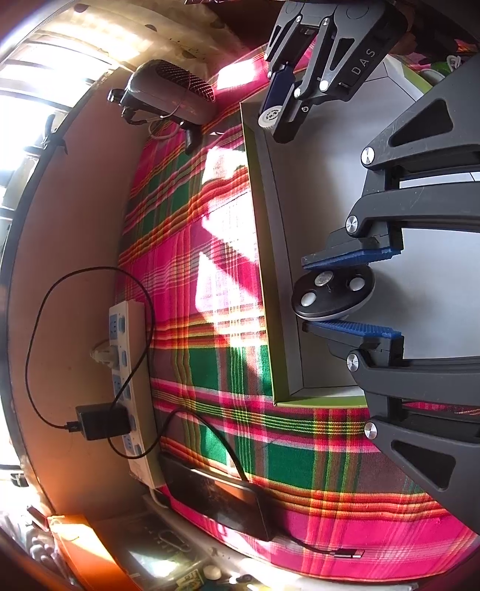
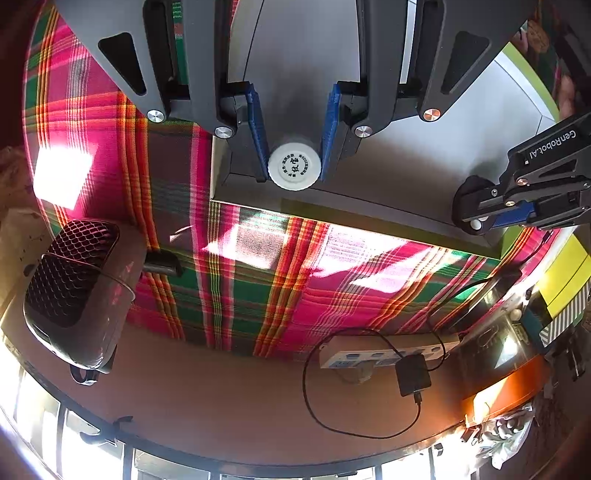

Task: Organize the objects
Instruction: 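Lift and carry black disc with left gripper while right carries white jar over box, then lower and open left gripper in box while right gripper releases white jar there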

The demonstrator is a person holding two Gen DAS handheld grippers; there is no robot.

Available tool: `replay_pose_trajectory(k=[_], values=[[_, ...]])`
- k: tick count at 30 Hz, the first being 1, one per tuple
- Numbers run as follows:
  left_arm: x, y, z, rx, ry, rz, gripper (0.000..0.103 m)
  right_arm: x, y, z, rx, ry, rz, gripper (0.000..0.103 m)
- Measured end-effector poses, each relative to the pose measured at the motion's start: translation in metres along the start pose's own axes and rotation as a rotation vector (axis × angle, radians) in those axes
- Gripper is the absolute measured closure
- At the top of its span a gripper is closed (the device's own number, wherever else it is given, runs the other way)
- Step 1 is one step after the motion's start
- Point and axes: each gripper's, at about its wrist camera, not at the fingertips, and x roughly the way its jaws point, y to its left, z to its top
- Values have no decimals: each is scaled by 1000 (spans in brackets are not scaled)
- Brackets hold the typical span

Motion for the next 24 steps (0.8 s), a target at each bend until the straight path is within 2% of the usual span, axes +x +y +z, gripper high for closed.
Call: replay_pose_trajectory(k=[19,21,23,24], values=[[-4,3,0,-9,-4,2,75,0,1,2,5,4,-8,74],[-5,3,0,-7,-7,0,75,-1,2,2,7,0,-9,70],[-7,3,0,-12,-8,-2,74,-3,2,2,13,-4,-4,60],[-7,3,0,-13,-10,-2,74,-5,2,2,17,-8,0,60]])
